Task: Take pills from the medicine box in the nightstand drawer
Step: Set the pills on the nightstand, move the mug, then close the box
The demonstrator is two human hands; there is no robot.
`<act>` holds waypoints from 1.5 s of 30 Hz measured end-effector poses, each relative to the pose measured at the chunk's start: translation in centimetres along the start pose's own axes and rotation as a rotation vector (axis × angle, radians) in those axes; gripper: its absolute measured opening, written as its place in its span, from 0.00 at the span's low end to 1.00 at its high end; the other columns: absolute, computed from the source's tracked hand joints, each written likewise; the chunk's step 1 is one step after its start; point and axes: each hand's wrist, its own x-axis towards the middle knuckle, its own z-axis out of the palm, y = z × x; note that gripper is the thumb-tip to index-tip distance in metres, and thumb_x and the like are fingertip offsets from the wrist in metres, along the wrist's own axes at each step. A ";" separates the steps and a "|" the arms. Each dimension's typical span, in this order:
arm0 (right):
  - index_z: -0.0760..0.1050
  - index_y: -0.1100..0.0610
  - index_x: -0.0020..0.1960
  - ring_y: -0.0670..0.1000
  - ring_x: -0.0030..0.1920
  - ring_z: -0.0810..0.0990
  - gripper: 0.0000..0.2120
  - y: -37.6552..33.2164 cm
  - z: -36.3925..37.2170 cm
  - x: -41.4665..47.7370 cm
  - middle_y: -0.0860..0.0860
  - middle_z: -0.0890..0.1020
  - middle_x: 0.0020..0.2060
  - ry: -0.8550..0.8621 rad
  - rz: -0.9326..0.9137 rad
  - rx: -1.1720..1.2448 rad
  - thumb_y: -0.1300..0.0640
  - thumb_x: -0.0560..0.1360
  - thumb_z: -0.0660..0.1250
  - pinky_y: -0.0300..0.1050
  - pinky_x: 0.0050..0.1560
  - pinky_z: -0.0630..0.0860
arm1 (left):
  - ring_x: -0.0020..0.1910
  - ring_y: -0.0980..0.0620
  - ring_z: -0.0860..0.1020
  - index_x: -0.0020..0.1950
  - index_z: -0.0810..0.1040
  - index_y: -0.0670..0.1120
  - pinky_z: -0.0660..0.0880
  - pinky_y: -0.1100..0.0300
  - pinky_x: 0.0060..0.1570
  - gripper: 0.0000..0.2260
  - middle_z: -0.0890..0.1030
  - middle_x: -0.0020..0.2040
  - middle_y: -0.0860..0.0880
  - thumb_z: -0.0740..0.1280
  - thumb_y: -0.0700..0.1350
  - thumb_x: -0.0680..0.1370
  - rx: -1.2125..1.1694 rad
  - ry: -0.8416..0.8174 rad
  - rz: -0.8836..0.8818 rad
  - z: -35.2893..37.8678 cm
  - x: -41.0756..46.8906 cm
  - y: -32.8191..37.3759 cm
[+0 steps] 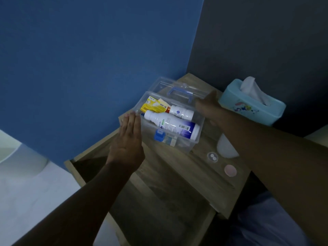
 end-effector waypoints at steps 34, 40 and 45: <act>0.74 0.54 0.72 0.55 0.79 0.63 0.20 9.8 0.5 -12.2 0.52 0.72 0.74 0.171 -0.938 -0.283 0.58 0.80 0.68 0.56 0.75 0.67 | 0.79 0.49 0.40 0.81 0.42 0.45 0.46 0.56 0.75 0.42 0.39 0.81 0.49 0.64 0.34 0.74 -0.091 0.038 0.052 -2.8 0.9 1.1; 0.78 0.60 0.67 0.56 0.76 0.69 0.19 9.0 1.4 -12.1 0.58 0.77 0.70 0.233 -0.947 -0.298 0.57 0.77 0.71 0.52 0.73 0.70 | 0.79 0.50 0.38 0.80 0.39 0.46 0.44 0.61 0.70 0.46 0.36 0.80 0.51 0.66 0.33 0.72 -0.066 0.018 0.016 -2.5 0.9 1.4; 0.78 0.59 0.67 0.55 0.76 0.69 0.19 8.5 0.7 -12.1 0.57 0.76 0.70 0.183 -0.927 -0.350 0.56 0.77 0.71 0.54 0.71 0.73 | 0.79 0.49 0.38 0.80 0.38 0.47 0.48 0.52 0.77 0.48 0.35 0.80 0.51 0.69 0.36 0.72 -0.155 -0.021 0.016 -2.9 0.1 1.6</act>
